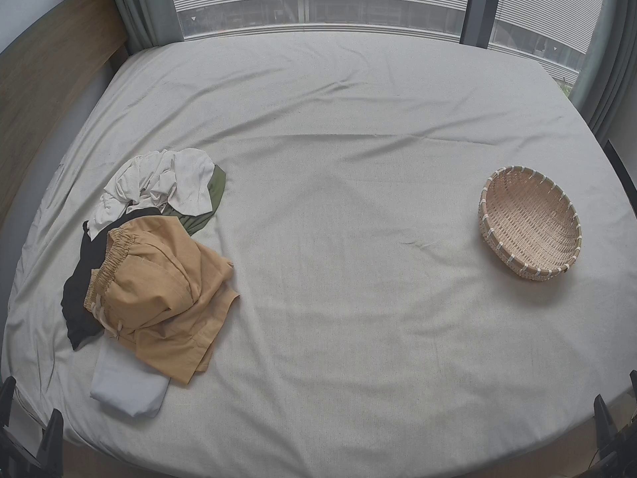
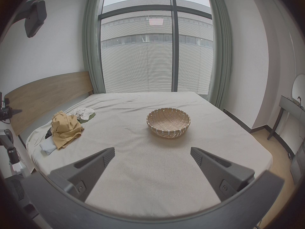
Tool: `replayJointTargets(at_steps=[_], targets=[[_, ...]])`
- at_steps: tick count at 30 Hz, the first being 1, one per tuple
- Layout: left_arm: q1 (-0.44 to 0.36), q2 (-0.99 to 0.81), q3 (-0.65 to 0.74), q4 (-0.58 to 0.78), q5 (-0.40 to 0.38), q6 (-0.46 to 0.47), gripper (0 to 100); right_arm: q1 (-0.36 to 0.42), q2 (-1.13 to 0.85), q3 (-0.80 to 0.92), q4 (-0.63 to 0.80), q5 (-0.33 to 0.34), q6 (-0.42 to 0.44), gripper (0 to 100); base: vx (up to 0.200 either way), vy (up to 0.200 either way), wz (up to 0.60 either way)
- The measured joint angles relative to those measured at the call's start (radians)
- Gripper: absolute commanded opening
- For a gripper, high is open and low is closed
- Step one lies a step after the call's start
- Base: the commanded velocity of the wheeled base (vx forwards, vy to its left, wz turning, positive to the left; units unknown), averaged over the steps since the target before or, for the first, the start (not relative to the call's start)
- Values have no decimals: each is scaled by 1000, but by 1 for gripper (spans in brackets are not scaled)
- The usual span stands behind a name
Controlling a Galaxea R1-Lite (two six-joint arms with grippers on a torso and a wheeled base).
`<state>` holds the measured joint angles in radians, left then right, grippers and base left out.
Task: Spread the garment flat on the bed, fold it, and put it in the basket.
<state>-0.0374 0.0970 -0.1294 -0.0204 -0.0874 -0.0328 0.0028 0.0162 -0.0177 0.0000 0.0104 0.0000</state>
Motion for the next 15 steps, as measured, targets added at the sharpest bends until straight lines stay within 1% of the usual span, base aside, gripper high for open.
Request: replayJointTargets(at_steps=[4,8,12,15], targets=[[-37,96,-10,9,-129,-41,100,0,0,0,0,0,0,100,0,0,0],[-58,223,-10,-1,-228,-79,100,0,0,0,0,0,0,100,0,0,0],[-68,362,-13,-62,-278,-102,100,0,0,0,0,0,0,100,0,0,0],[-75,481,-17,-155,-299,-118,100,0,0,0,0,0,0,100,0,0,0]])
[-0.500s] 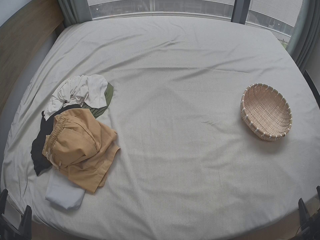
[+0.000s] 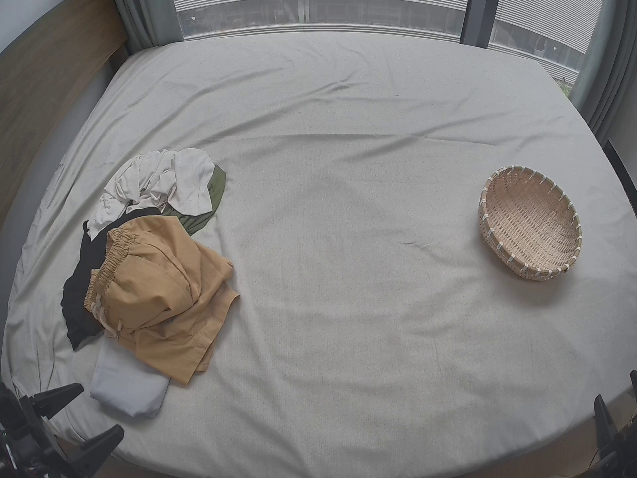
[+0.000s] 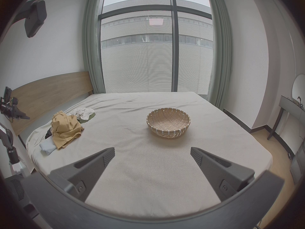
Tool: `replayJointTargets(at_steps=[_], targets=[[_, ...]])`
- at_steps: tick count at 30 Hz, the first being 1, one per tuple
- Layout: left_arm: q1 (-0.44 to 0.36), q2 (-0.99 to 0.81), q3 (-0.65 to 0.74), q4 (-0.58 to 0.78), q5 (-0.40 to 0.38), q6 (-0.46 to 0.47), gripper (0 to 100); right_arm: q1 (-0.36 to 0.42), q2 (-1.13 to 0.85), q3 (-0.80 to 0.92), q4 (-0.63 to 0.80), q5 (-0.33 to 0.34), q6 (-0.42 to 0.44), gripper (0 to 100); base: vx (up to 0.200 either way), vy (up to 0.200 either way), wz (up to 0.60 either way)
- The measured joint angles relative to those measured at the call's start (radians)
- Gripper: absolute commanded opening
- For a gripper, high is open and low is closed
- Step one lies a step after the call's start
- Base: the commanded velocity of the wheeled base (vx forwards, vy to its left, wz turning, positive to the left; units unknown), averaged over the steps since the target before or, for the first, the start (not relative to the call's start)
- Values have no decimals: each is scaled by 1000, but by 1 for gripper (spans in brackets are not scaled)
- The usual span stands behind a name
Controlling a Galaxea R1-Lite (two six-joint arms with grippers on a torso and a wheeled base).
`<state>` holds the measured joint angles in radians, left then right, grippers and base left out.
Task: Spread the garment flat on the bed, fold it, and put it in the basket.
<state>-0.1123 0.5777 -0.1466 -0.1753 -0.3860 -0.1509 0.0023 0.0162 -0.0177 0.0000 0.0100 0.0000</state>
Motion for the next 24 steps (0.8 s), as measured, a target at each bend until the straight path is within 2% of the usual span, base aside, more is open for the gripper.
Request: replayJointTargets(at_steps=[5,12,15,18,24], targets=[[-35,197,-21,-135,-16,-29,100,0,0,0,0,0,0,100,0,0,0],[-125,454,-54,-311,-20,-54,100,0,0,0,0,0,0,100,0,0,0],[-147,584,-62,-419,5,-73,100,0,0,0,0,0,0,100,0,0,0],[-154,659,-66,-471,27,-92,100,0,0,0,0,0,0,100,0,0,0],[-166,847,-56,-610,66,-200,100,0,0,0,0,0,0,100,0,0,0]])
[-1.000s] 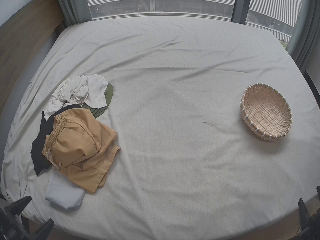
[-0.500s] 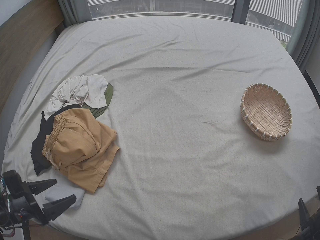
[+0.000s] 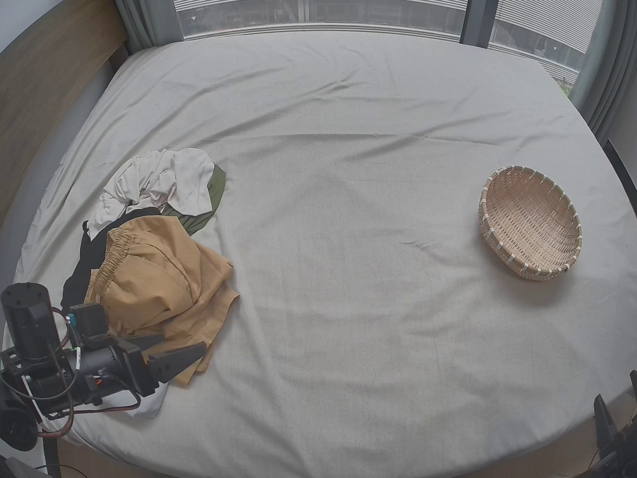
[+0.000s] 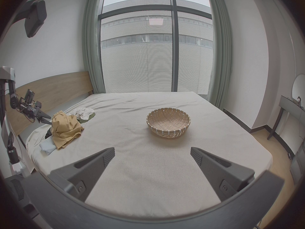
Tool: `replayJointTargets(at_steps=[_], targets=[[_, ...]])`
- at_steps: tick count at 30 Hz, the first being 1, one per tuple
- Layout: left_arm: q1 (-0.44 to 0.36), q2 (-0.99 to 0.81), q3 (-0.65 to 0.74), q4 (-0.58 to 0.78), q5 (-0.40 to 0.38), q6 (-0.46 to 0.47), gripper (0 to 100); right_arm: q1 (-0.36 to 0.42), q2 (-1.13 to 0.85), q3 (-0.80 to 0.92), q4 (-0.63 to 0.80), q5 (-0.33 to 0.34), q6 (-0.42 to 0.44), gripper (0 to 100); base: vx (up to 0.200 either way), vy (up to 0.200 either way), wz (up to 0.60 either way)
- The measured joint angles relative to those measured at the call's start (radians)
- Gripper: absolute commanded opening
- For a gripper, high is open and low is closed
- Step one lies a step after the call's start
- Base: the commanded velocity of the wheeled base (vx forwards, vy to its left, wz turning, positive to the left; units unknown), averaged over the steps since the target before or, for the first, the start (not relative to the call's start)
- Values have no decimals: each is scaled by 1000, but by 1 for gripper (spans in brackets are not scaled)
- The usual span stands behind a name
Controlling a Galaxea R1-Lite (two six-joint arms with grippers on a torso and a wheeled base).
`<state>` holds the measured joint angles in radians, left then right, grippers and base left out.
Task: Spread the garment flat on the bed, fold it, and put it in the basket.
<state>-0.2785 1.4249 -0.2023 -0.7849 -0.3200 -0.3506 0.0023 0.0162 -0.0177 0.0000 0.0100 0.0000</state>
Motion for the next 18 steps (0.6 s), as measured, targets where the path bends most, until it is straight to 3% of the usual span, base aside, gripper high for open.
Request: replayJointTargets(at_steps=[18], targets=[[27,254,8,-35,129,-171,100,0,0,0,0,0,2,100,0,0,0]])
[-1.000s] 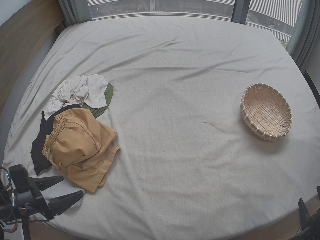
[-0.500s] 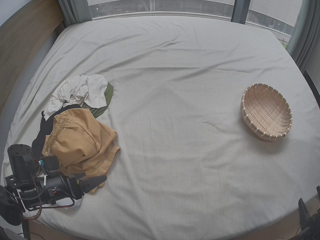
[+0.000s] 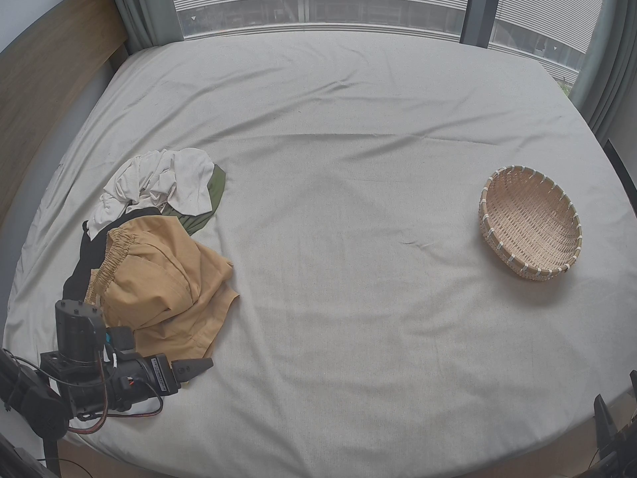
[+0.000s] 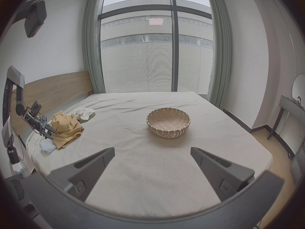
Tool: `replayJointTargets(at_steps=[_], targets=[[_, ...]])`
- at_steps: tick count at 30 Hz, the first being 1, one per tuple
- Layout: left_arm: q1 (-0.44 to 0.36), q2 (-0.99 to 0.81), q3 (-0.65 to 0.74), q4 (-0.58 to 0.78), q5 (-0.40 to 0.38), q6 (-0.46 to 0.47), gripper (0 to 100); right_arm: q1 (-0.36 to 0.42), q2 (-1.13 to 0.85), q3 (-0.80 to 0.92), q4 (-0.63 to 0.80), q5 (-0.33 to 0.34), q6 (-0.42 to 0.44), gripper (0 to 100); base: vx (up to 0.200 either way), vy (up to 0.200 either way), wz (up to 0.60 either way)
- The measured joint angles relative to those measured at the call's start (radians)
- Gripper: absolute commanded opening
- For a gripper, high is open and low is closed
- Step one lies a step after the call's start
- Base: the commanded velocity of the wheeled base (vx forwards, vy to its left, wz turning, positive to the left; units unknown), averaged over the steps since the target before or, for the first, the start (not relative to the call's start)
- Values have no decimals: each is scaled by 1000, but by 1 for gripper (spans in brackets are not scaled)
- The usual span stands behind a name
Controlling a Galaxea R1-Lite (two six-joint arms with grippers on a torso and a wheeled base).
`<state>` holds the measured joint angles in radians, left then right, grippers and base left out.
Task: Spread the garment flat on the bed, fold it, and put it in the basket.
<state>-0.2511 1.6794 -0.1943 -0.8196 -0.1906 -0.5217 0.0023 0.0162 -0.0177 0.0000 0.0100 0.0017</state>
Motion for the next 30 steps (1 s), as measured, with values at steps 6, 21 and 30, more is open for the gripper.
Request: replayJointTargets(at_steps=[6,21,30], targets=[[1,66,9,-60,7,-10,100,-1,0,0,0,0,0,100,0,0,0],[25,333,67,-428,35,-11,100,1,0,0,0,0,1,100,0,0,0],[41,452,148,-554,42,-11,100,0,0,0,0,-1,1,100,0,0,0]])
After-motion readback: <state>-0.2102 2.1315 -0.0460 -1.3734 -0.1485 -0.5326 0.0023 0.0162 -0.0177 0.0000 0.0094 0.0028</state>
